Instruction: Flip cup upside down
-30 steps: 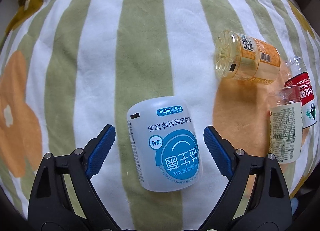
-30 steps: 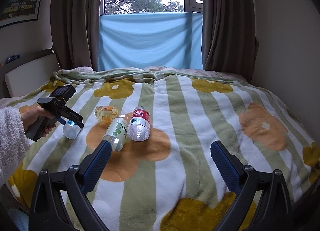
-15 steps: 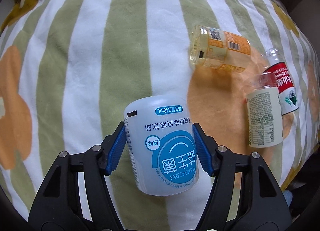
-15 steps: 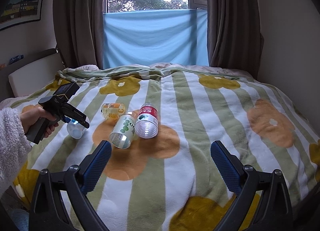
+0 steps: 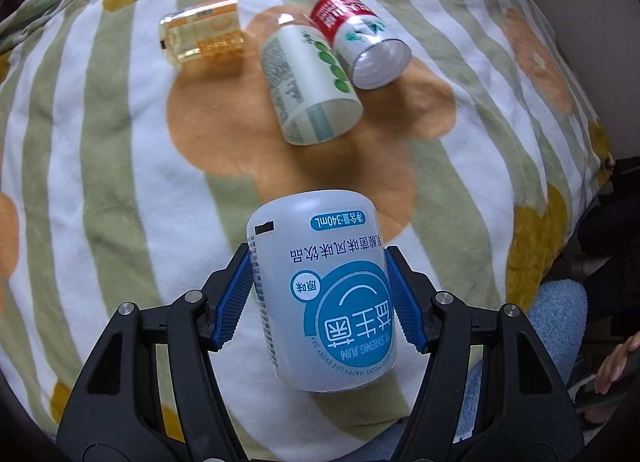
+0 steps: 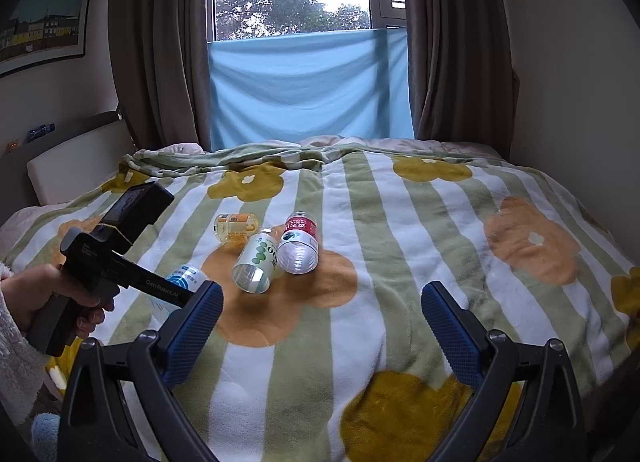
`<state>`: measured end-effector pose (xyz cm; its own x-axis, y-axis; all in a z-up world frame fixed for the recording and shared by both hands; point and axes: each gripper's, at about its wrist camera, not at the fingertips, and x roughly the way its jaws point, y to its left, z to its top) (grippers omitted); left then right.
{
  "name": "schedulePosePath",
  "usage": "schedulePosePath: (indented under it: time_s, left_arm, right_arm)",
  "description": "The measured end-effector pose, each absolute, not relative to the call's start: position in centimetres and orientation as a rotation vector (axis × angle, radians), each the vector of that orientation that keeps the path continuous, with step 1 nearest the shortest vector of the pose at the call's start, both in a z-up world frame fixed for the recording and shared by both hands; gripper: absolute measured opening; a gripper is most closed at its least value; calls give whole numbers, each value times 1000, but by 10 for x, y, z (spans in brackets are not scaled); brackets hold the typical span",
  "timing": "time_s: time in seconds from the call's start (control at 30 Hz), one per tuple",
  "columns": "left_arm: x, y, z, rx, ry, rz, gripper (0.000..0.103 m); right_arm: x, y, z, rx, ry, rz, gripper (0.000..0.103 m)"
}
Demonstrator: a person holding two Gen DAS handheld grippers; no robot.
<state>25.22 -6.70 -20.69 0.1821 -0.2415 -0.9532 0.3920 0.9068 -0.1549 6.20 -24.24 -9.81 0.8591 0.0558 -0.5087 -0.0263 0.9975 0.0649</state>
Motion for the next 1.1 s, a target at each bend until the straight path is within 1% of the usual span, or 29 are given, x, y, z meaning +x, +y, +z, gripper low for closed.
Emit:
schedulePosePath:
  time_s: [0.33, 0.47, 0.63, 0.67, 0.7, 0.73, 0.77, 0.8, 1.1]
  left_arm:
    - [238, -127, -240, 210, 1354, -480, 62]
    - [234, -135, -246, 264, 1336, -445, 63]
    - [231, -138, -248, 264, 1343, -440, 64]
    - [230, -139, -248, 264, 1343, -442, 67]
    - [230, -140, -247, 264, 1341, -445, 77]
    - [229, -140, -246, 262, 1334, -446, 85]
    - [227, -139, -243, 259, 1320, -444, 97]
    - [226, -138, -240, 253, 1304, -442, 101]
    - [208, -119, -206, 217, 1217, -413, 101]
  right_arm:
    - [54, -265, -96, 70, 537, 4, 99]
    - [53, -270, -96, 75, 536, -7, 99]
    - [54, -273, -97, 82, 538, -12, 99]
    - [54, -273, -97, 81, 537, -12, 99]
    - [54, -273, -96, 81, 536, -12, 99]
    - [54, -273, -96, 82, 536, -11, 99]
    - [54, -273, -96, 81, 536, -11, 99]
    - [54, -273, -96, 81, 536, -10, 99]
    - [55, -274, -90, 113, 545, 17, 99]
